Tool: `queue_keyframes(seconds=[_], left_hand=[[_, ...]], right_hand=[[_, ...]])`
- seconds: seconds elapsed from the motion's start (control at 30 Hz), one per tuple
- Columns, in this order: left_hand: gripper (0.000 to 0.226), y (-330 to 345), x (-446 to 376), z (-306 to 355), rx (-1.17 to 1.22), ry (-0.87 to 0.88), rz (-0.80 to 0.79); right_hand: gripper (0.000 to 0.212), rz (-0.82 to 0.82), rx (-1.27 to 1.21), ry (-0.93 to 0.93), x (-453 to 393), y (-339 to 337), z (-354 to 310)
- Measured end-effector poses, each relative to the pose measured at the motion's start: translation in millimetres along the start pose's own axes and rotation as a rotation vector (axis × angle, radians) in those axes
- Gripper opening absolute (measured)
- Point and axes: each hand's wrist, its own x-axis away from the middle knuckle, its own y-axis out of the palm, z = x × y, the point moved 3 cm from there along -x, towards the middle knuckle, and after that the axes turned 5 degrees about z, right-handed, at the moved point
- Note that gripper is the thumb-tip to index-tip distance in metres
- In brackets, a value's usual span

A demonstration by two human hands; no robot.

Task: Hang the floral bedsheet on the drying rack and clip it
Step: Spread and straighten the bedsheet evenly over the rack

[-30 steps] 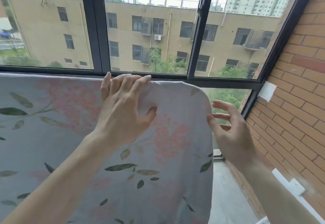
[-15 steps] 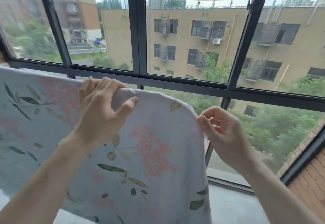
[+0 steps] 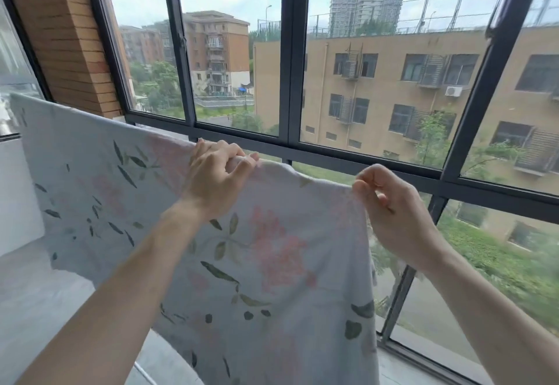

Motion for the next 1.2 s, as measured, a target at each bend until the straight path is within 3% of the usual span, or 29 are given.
queue_keyframes(seconds=[0.07,0.2,0.37,0.5,0.63,0.8,0.9,1.07,1.13,1.2], left_hand=[[0.037,-4.8,-1.4,2.2,0.028,0.002,-0.027],[0.048,-7.4,0.5,5.0,0.032,-0.035,-0.036],[0.053,-10.3,0.4,4.1,-0.006,-0.049,-0.018],[0.055,-12.9,2.1,2.9,-0.021,-0.059,-0.018],[0.055,-10.5,4.6,8.4,-0.026,-0.058,-0.028],[0.057,-10.1,5.2,16.1,-0.039,-0.045,-0.043],[0.057,-13.6,4.9,13.8,-0.048,-0.048,-0.065],[0.056,-16.9,4.0,12.0,-0.050,-0.064,-0.085],[0.056,-15.4,4.5,13.7,-0.045,-0.068,-0.092],[0.056,-13.5,4.4,15.9,-0.035,-0.072,-0.098]], right_hand=[[0.019,0.026,0.010,-0.001,-16.0,-4.6,-1.1],[0.024,0.047,-0.071,0.081,-33.3,-3.2,7.6],[0.026,-0.233,-0.114,0.258,17.6,22.4,37.5],[0.015,-0.265,-0.151,0.316,44.0,18.6,46.0],[0.025,-0.361,-0.139,0.358,48.1,23.2,55.2],[0.022,-0.545,-0.029,0.368,41.9,34.8,50.5],[0.025,-0.416,-0.035,0.356,38.2,28.8,47.1],[0.017,0.126,-0.194,0.387,-1.2,-0.1,48.8],[0.017,0.229,-0.300,0.404,-16.9,-0.6,45.0],[0.017,0.214,-0.264,0.398,-24.7,9.0,45.0]])
